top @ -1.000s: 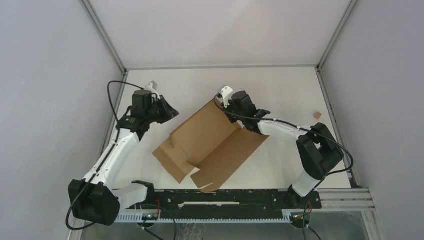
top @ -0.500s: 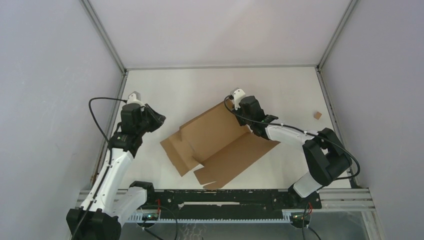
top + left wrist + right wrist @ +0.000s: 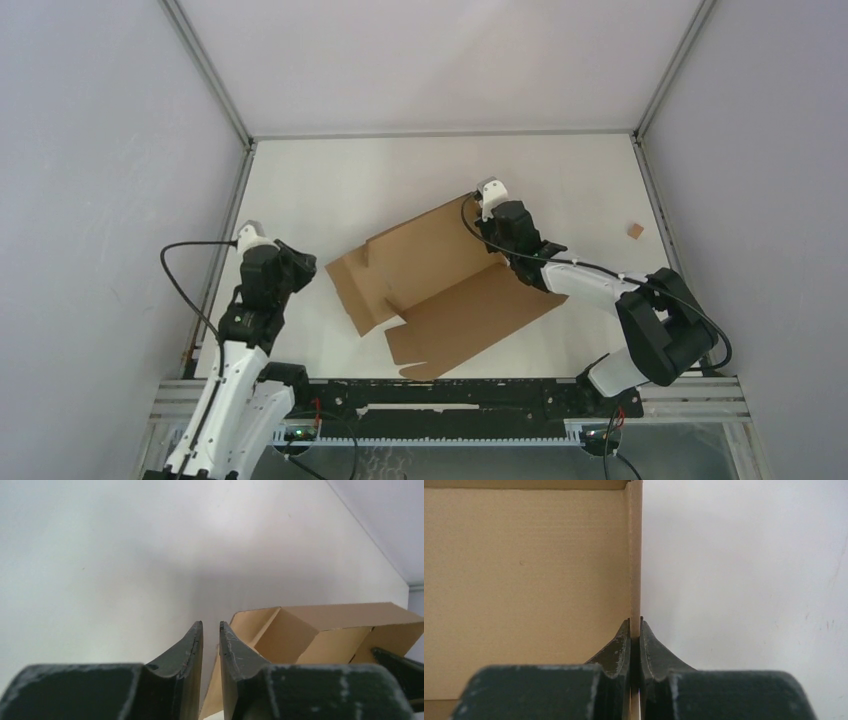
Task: Fold the paper box
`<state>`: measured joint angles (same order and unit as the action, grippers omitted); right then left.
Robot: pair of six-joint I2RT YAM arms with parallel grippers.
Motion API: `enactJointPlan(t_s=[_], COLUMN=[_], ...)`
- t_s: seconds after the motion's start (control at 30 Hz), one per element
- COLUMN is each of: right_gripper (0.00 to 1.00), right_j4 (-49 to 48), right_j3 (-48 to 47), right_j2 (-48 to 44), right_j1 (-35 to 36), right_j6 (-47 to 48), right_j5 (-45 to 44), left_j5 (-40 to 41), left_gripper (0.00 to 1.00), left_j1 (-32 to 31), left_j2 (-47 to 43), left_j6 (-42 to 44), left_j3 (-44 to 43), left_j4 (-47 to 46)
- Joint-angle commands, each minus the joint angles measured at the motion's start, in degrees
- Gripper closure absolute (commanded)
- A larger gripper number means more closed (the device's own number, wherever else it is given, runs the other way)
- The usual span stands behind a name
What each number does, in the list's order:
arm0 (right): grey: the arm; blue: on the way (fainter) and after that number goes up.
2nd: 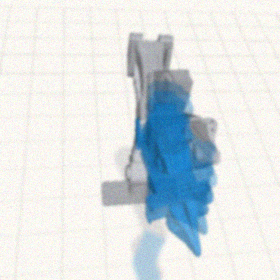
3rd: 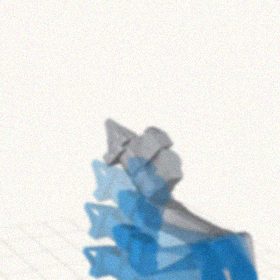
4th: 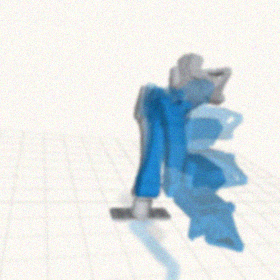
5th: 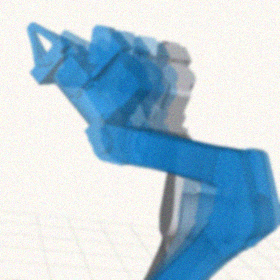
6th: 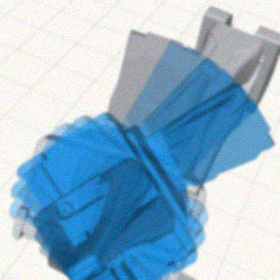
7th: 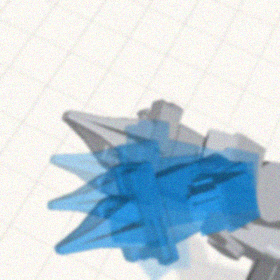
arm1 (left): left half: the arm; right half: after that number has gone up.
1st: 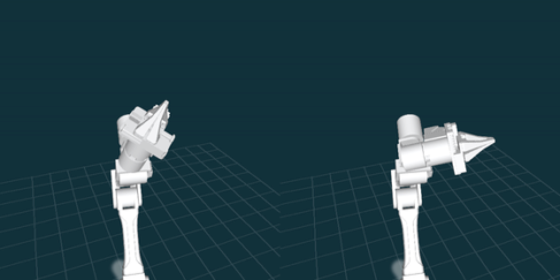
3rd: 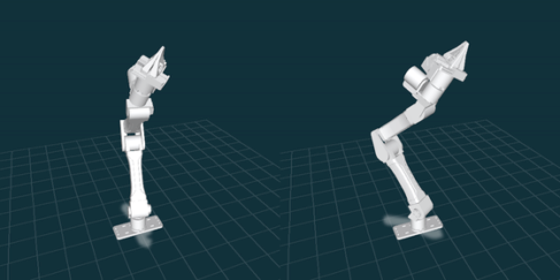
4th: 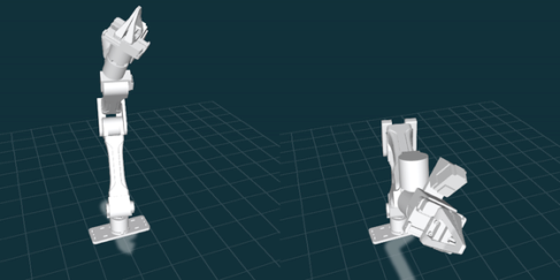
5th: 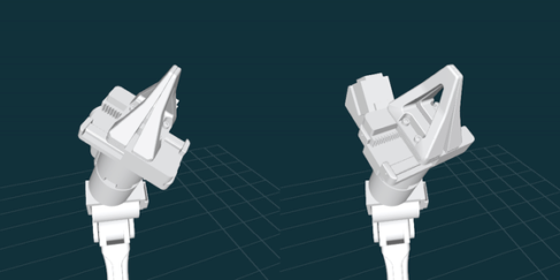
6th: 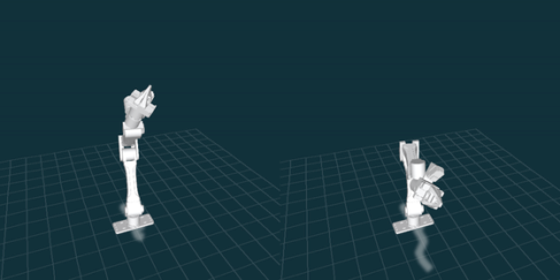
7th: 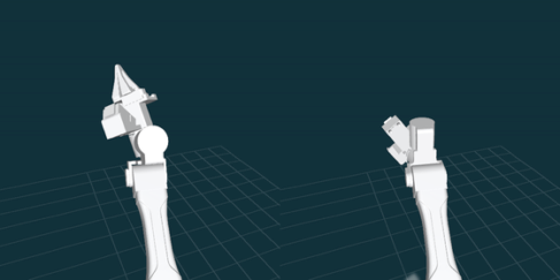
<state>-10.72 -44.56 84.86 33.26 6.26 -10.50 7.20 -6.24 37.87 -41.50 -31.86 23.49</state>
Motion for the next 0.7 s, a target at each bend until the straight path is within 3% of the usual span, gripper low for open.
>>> enactJointPlan(t_s=[0.0,0.37,0.57,0.67], right_gripper=[0.94,0.94,0.94,0.94], right_j4=[-5.6,-6.8,-6.8,-6.9], right_j3=[0.2,1.4,1.3,1.3], right_j2=[-1.2,-1.2,-0.8,-0.5], right_j1=[-0.5,-1.8,-2.2,-2.2], right_j6=[-2.1,-3.6,-4.3,-4.6], right_j5=[-0.7,1.4,2.2,2.5], left_j5=[5.1,2.4,-6.0,-9.9], left_gripper=[0.78,0.82,0.64,0.6], left_j1=[0.5,0.5,0.5,0.5], left_j2=[-3.1,-1.3,-0.9,0.5], left_j6=[-2.9,-7.0,-7.8,-7.8], left_j3=[2.9,12.3,17.9,19.4], left_j4=[-0.6,-7.9,-20.0,-24.8])
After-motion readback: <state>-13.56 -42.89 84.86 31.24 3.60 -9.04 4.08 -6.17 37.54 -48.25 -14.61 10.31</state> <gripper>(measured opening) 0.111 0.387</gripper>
